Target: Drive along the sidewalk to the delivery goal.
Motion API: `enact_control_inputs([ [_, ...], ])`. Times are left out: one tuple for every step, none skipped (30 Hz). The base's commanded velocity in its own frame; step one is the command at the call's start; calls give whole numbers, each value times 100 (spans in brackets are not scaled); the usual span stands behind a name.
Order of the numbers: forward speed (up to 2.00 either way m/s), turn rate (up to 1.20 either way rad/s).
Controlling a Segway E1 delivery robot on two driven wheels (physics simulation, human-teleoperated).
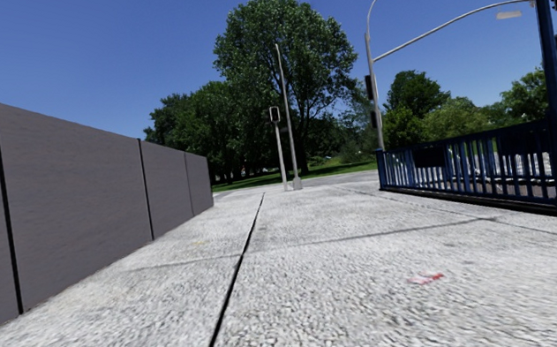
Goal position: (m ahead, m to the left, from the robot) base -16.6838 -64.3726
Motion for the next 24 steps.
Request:
enact_control_inputs([
  [200,0],
  [200,0],
  [200,0],
  [200,0],
  [200,0],
  [200,0],
  [200,0],
  [200,0],
  [200,0],
  [200,0],
  [200,0],
  [200,0],
  [200,0],
  [200,0],
  [200,0],
  [200,0],
  [200,0],
  [200,0],
  [200,0],
  [200,0],
  [200,0],
  [200,0],
  [200,0],
  [200,0],
])
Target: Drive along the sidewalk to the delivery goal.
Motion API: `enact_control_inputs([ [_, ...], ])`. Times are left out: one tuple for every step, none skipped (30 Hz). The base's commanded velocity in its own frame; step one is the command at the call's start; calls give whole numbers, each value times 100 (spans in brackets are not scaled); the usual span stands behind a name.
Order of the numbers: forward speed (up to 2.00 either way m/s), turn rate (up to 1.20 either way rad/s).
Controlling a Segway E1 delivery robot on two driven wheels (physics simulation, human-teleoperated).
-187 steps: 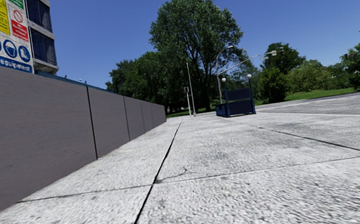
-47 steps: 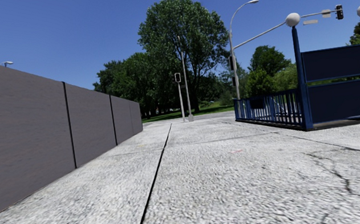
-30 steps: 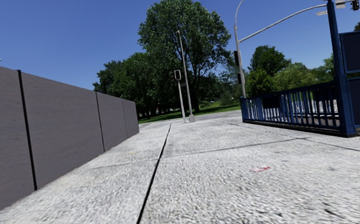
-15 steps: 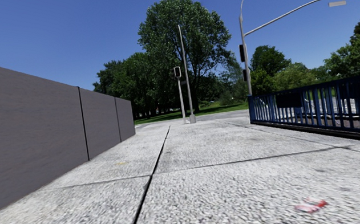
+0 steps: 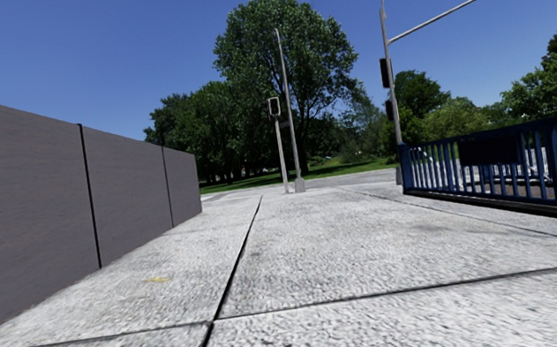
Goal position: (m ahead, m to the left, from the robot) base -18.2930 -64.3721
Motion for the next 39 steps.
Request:
enact_control_inputs([
  [200,0],
  [200,0],
  [200,0],
  [200,0],
  [200,0],
  [200,0],
  [200,0],
  [200,0],
  [200,0],
  [200,0],
  [200,0],
  [200,0],
  [200,0],
  [200,0],
  [200,0],
  [200,0],
  [200,0],
  [200,0],
  [200,0],
  [200,0],
  [200,0],
  [200,0],
  [200,0],
  [200,0],
  [200,0],
  [200,0],
  [200,0],
  [200,0],
  [200,0],
  [200,0],
  [200,0],
  [200,0],
  [200,0],
  [200,0],
  [200,0],
  [200,0],
  [200,0],
  [200,0],
  [200,0],
])
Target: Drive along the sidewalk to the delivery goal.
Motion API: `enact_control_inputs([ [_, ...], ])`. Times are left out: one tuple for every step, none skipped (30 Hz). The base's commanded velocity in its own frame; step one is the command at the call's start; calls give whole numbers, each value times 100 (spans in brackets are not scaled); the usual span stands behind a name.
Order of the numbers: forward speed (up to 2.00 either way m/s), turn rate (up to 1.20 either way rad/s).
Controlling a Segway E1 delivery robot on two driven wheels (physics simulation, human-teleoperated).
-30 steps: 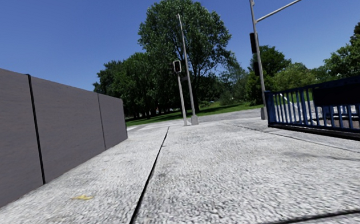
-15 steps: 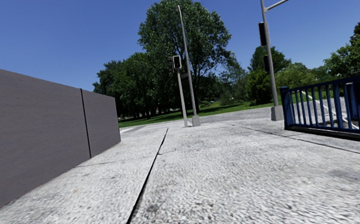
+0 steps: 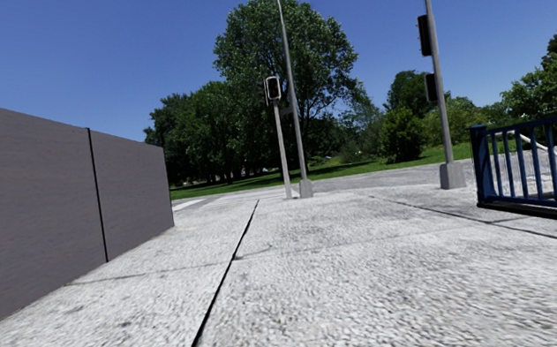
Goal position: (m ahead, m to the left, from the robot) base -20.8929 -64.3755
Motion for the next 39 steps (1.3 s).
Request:
enact_control_inputs([
  [200,0],
  [200,0],
  [200,0],
  [200,0],
  [200,0],
  [200,0],
  [200,0],
  [200,0],
  [200,0],
  [200,0],
  [200,0],
  [200,0],
  [200,0],
  [200,0],
  [200,0],
  [200,0],
  [200,0],
  [200,0],
  [200,0],
  [200,0],
  [200,0],
  [200,0],
  [200,0],
  [200,0],
  [200,0],
  [200,0],
  [200,0],
  [200,0],
  [200,0],
  [200,0],
  [200,0],
  [200,0],
  [200,0],
  [200,0],
  [200,0],
  [200,0],
  [200,0],
  [200,0],
  [200,0],
])
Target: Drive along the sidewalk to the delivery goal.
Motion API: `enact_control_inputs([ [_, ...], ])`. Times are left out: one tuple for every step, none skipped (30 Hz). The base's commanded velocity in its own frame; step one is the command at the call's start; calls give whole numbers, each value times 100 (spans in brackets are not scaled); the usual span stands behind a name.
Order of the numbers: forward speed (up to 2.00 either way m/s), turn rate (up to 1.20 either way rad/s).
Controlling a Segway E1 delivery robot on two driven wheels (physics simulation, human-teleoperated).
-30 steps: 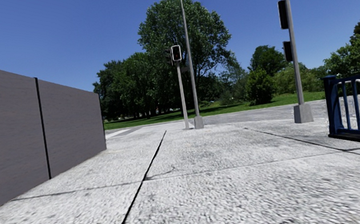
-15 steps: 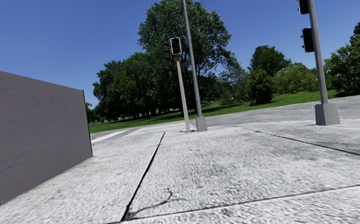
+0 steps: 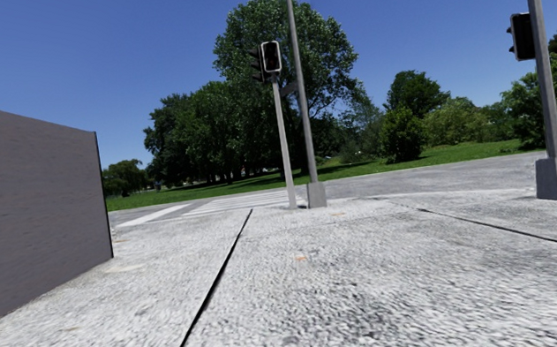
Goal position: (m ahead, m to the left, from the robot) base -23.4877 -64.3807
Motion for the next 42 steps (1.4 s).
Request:
enact_control_inputs([
  [200,0],
  [200,0],
  [200,0],
  [200,0],
  [200,0],
  [200,0],
  [200,-8],
  [200,-34],
  [200,-64],
  [200,-64],
  [200,-120],
  [200,-120],
  [200,-120],
  [200,-120],
  [200,-120],
  [200,-120],
  [200,-120],
  [200,-120],
  [200,-120],
  [200,-120],
  [200,-120],
  [200,-120],
  [200,-120],
  [200,-120],
  [200,-120],
  [200,-120],
  [200,-120],
  [200,-120],
  [200,-120],
  [200,-120],
  [200,-117],
  [200,-111],
  [200,-109],
  [200,-108],
  [200,-107],
  [200,-107],
  [200,-106],
  [200,-106],
  [200,-106],
  [200,-105],
  [200,-105],
  [200,-105],
])
